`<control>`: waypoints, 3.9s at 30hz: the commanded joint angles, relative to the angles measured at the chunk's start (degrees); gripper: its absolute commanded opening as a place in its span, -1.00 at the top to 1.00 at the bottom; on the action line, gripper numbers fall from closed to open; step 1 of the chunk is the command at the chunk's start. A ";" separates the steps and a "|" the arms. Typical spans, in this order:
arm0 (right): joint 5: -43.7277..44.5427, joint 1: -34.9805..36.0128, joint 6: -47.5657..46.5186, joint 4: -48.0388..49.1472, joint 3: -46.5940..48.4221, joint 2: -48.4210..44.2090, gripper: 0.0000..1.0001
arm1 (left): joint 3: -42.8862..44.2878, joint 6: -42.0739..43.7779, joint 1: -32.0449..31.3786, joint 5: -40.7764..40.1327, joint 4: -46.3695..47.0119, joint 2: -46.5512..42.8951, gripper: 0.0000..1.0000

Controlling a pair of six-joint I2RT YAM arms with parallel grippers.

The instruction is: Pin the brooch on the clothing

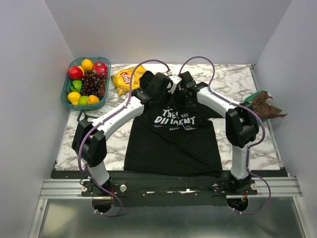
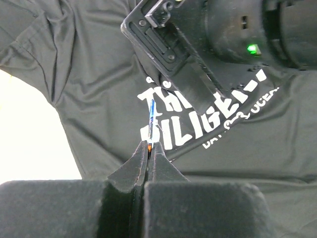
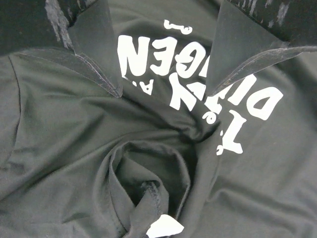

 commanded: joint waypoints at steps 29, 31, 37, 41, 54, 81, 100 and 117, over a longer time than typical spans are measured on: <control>-3.13 -2.95 -2.36 7.03 -9.85 -1.62 0.88 | -0.26 -0.92 -0.05 0.36 -0.79 1.89 1.00; -3.57 -3.13 -1.74 8.00 -11.26 -4.08 0.99 | -0.08 -1.53 -0.05 1.77 -0.61 3.03 1.00; -4.27 -3.39 -0.59 12.57 -17.67 -9.61 0.99 | 1.67 -7.06 -0.22 6.42 0.01 7.60 1.00; -5.85 -3.48 -0.50 14.59 -20.31 -11.38 0.98 | 3.52 -10.06 -0.92 8.10 0.79 9.71 1.00; -7.70 -4.80 0.72 18.99 -26.38 -14.72 0.43 | 3.43 -17.44 -1.71 10.47 7.39 17.09 1.00; -14.20 -4.89 -1.21 25.31 -32.80 -19.11 0.99 | 5.54 -21.40 -2.07 14.43 11.08 24.13 1.00; -21.58 -4.62 -3.75 28.22 -34.55 -18.85 0.99 | 6.33 -21.75 -2.16 15.05 11.69 25.71 1.00; -16.67 -4.10 -4.28 27.78 -34.12 -10.94 0.99 | 2.56 -22.89 -2.16 16.01 16.09 21.85 1.00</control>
